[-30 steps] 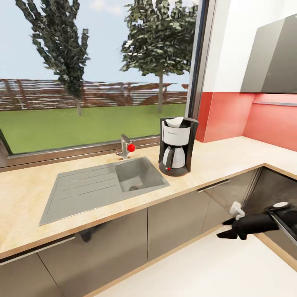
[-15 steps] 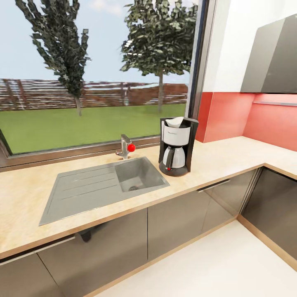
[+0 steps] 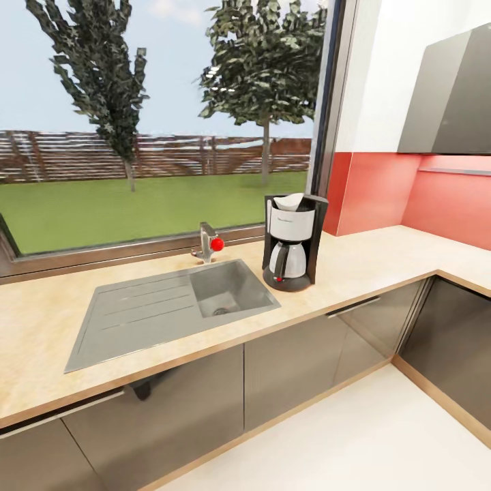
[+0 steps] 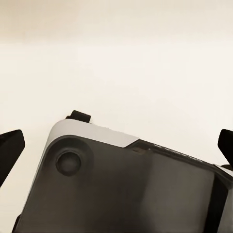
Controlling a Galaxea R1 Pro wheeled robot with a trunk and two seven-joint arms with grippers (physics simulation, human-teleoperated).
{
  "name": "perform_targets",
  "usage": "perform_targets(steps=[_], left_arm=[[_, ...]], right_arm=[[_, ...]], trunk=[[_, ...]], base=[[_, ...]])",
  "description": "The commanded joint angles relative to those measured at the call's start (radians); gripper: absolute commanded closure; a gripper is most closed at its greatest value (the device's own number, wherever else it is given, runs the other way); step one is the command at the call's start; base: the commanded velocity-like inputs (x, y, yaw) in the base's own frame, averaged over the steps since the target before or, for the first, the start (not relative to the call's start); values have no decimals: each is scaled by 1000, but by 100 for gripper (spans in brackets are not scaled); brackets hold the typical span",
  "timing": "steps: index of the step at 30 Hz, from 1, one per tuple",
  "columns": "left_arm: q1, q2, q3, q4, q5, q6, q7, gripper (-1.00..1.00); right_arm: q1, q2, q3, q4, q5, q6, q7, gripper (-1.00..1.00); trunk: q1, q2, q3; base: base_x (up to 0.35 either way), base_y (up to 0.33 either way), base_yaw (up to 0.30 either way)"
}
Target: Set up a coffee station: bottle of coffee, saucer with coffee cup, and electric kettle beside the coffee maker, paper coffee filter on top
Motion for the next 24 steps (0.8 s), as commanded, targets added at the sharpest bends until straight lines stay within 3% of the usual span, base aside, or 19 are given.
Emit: perform_targets(steps=[1,18,24], left_arm=[[1,0,0,-2,10,-1,0,-100],[1,0,1,-2,10,0,0,-100],[1,0,1,-2,10,-1,0,-100]], right_arm=[[-1,1,8,4,-11,-4,4,-100],[2,9,10,4,-12,-1,11,-100],[2,10,10,4,-12,-1,6,-100]], trunk=[[0,-1,-1],[0,-1,-1],[0,-1,-2]], base=[[0,0,0],[0,0,2],[0,0,185]])
